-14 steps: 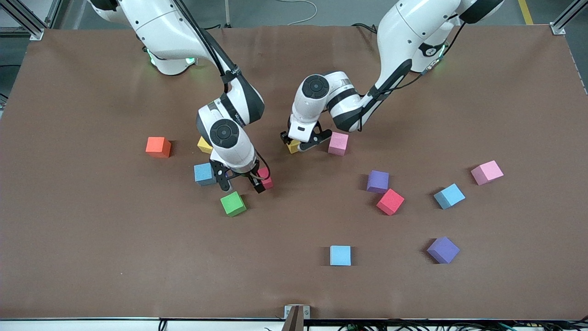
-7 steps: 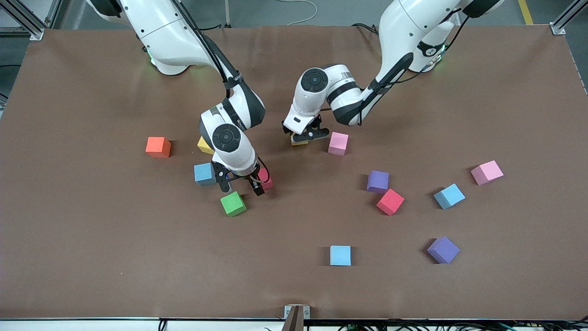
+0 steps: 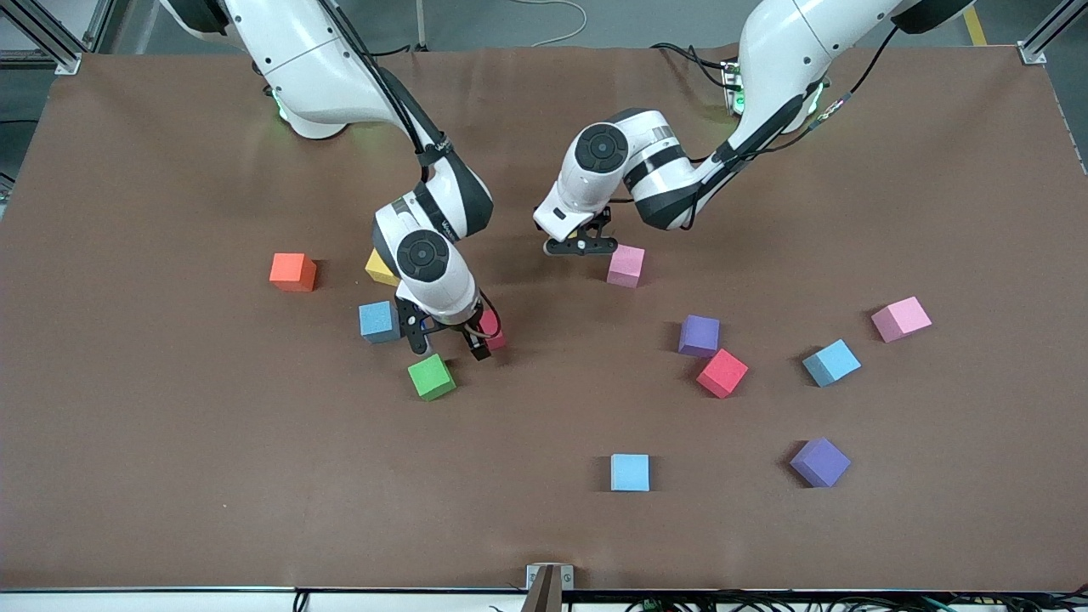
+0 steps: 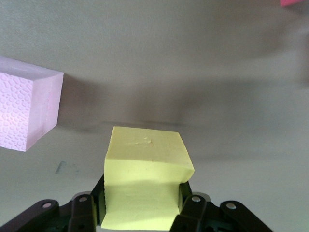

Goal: Arrange 11 blocks into digit 3
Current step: 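Grasp the yellow cube with the left gripper while the right gripper grasps the red cube, then set down the yellow cube with the left gripper while the right gripper carries red, then place the red cube beside the yellow cube while the left gripper reaches pink, then grasp the pink cube with the left gripper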

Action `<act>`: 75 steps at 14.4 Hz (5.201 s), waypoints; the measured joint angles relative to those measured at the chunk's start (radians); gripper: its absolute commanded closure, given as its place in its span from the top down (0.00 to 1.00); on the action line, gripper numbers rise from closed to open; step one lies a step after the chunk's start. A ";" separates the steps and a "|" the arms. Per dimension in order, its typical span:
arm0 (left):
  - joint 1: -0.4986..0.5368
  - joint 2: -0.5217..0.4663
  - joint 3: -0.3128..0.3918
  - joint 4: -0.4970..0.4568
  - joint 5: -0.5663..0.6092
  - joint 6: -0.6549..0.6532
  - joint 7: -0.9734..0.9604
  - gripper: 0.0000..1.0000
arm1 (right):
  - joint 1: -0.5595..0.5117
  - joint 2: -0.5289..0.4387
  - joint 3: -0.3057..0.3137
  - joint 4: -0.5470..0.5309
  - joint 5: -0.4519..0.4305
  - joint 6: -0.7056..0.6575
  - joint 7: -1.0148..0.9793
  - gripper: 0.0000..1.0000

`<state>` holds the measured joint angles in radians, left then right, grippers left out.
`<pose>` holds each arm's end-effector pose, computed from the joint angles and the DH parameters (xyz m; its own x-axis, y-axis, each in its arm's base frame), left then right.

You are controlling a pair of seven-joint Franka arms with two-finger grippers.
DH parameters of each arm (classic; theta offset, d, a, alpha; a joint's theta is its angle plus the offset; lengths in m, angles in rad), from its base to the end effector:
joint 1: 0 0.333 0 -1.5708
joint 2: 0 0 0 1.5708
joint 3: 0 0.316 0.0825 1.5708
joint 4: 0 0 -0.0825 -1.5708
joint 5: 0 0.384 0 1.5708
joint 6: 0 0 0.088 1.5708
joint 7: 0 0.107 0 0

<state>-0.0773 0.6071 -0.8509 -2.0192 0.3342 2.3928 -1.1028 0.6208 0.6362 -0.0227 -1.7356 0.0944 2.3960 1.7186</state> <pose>0.3731 -0.4686 0.2404 0.9838 0.0032 -0.1795 0.0258 -0.9920 0.1235 0.5535 0.3797 0.2151 0.3766 -0.9247 -0.0550 -0.9264 -0.3763 -0.0150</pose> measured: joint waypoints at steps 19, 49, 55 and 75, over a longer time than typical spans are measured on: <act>-0.198 0.061 0.116 0.043 0.000 0.070 -0.115 0.30 | 0.000 -0.027 -0.012 0.037 0.030 -0.096 0.090 0.00; -0.164 -0.057 0.150 0.090 0.000 0.074 -0.444 1.00 | 0.102 -0.557 0.003 -0.554 0.039 0.024 0.425 0.00; -0.009 -0.109 0.150 0.086 0.000 -0.045 -0.746 1.00 | 0.196 -0.479 0.004 -0.556 0.080 0.067 0.441 0.00; 0.084 -0.211 0.150 -0.195 0.000 0.077 -1.190 1.00 | 0.292 -0.330 0.004 -0.526 0.087 0.227 0.528 0.01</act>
<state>0.0071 0.3958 -0.7007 -2.2140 0.3342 2.4693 -2.2927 0.9127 0.3059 -0.0187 -2.2619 0.1817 2.6231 2.2467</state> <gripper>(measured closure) 0.000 0.533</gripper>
